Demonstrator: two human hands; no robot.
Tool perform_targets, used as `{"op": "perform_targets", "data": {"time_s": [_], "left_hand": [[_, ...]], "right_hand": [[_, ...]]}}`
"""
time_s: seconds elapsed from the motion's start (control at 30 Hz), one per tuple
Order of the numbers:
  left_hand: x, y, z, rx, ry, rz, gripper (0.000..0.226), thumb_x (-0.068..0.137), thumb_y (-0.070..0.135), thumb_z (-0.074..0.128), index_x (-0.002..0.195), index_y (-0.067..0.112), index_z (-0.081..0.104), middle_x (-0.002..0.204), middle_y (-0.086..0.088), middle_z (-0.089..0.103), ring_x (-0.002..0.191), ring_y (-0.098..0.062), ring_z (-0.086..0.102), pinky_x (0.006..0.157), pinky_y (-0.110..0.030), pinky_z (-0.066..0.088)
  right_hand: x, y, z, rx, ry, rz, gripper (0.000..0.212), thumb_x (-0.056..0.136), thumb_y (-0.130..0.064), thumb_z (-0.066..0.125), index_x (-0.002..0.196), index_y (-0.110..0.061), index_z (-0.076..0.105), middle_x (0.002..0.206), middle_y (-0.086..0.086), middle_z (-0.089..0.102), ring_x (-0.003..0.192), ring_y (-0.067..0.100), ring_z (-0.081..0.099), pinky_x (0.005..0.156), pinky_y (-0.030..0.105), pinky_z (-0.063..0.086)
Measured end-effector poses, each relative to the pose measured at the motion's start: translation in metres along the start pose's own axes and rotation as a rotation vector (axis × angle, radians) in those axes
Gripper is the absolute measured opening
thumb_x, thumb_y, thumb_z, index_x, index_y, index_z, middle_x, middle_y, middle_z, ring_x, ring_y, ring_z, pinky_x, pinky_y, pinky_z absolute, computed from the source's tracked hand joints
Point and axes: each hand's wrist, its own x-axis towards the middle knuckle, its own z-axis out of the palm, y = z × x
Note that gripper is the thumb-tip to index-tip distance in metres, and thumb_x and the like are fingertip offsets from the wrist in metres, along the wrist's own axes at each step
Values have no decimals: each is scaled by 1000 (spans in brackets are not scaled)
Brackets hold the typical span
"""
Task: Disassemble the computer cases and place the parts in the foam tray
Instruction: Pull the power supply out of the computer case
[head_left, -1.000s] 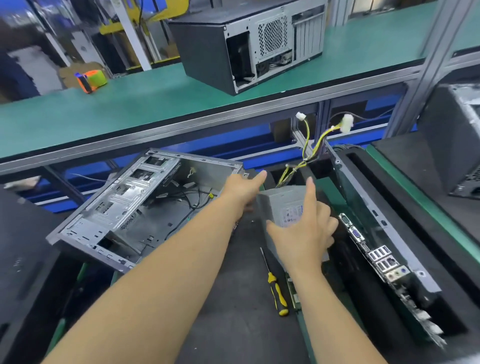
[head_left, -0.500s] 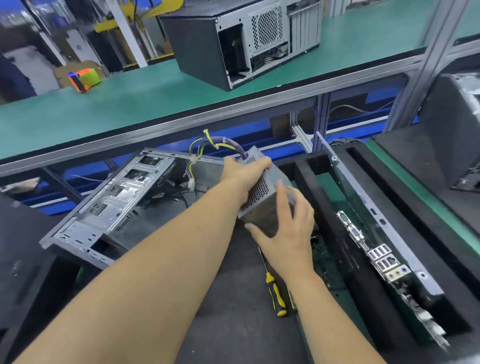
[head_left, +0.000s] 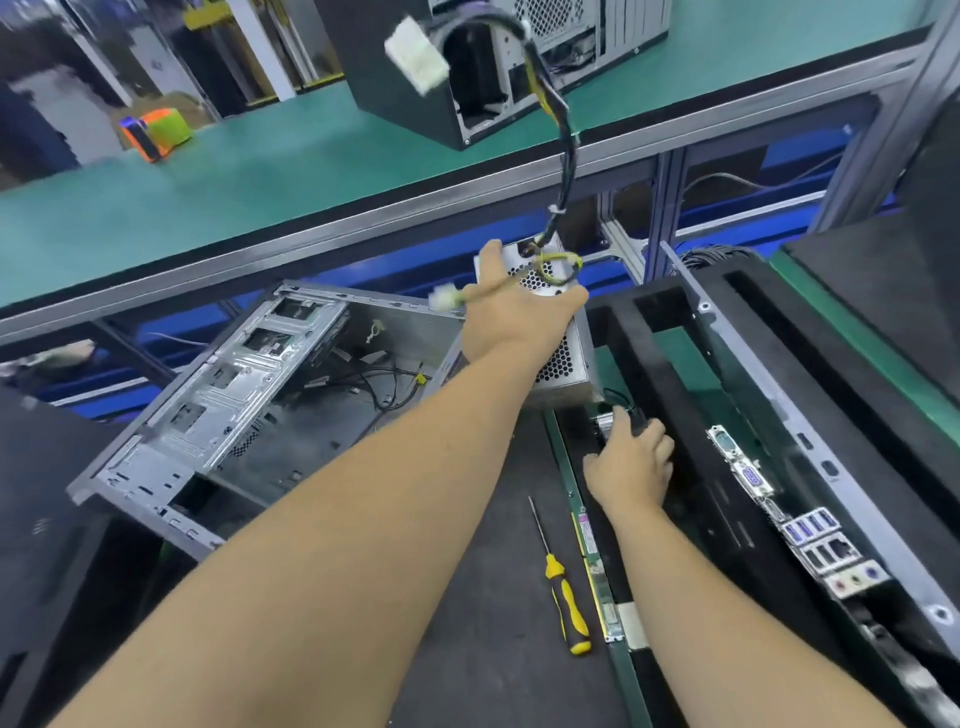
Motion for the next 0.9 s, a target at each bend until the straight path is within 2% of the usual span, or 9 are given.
{"op": "perform_targets", "data": {"time_s": [0.07,0.13,0.23,0.3,0.4,0.5,0.7,0.8,0.9], "left_hand": [[3,-4,4,-61,7,7,93,73,43,83,151,34,34,130,3,58,114,-14,59,94,-28,48],[8,-8,7,-108,0,-4,88,72,41,84,147,32,39,120,8,60,108,0,62,89,-18,49],[14,-10,11,-131,-39,-64,91,70,42,78,150,36,34,135,-4,54,120,-27,59,100,-40,51],[16,-11,14,-79,-45,-48,97,65,44,69,153,38,29,136,-4,55,115,-30,61,98,-44,52],[20,-17,21,-77,-31,-52,101,65,42,74,154,39,27,137,-2,55,110,-27,59,95,-42,51],[28,-19,32,-128,-6,-137,96,69,44,73,152,41,27,138,-2,52,102,-23,51,86,-34,39],[35,-15,62,-188,7,-180,86,81,43,72,153,42,26,144,-7,44,118,-36,57,102,-45,47],[34,-13,77,-156,-28,-140,87,78,41,69,153,41,25,145,-7,44,119,-35,56,95,-42,46],[36,-5,91,-103,-73,-62,93,70,43,73,152,41,27,140,-6,48,116,-35,57,91,-41,46]], "right_hand": [[17,-3,0,-30,-59,23,68,89,-35,65,149,-27,35,153,20,26,137,39,28,113,52,30],[30,-3,1,-15,-107,53,57,93,-35,59,147,-28,41,150,18,29,135,38,29,112,52,30],[39,4,1,11,-175,94,53,97,-30,52,148,-34,40,149,16,30,134,38,32,108,50,32],[42,8,-5,-7,-227,94,57,98,-32,54,151,-39,35,150,16,30,134,38,34,106,50,36],[40,11,-16,-105,-227,41,49,96,-29,59,142,-36,46,144,17,38,129,38,41,100,47,44],[28,14,-23,-178,-231,30,38,94,-26,59,131,-30,54,138,18,44,127,38,43,99,46,46],[-4,34,-23,-196,-268,74,47,92,-20,55,137,-30,45,141,18,40,128,37,40,100,46,42],[-6,37,-25,-162,-283,66,45,92,-22,54,137,-28,47,141,18,40,129,36,38,100,45,42],[-7,39,-26,-93,-296,63,45,93,-19,50,138,-27,50,140,16,40,128,36,39,88,42,45]]}}
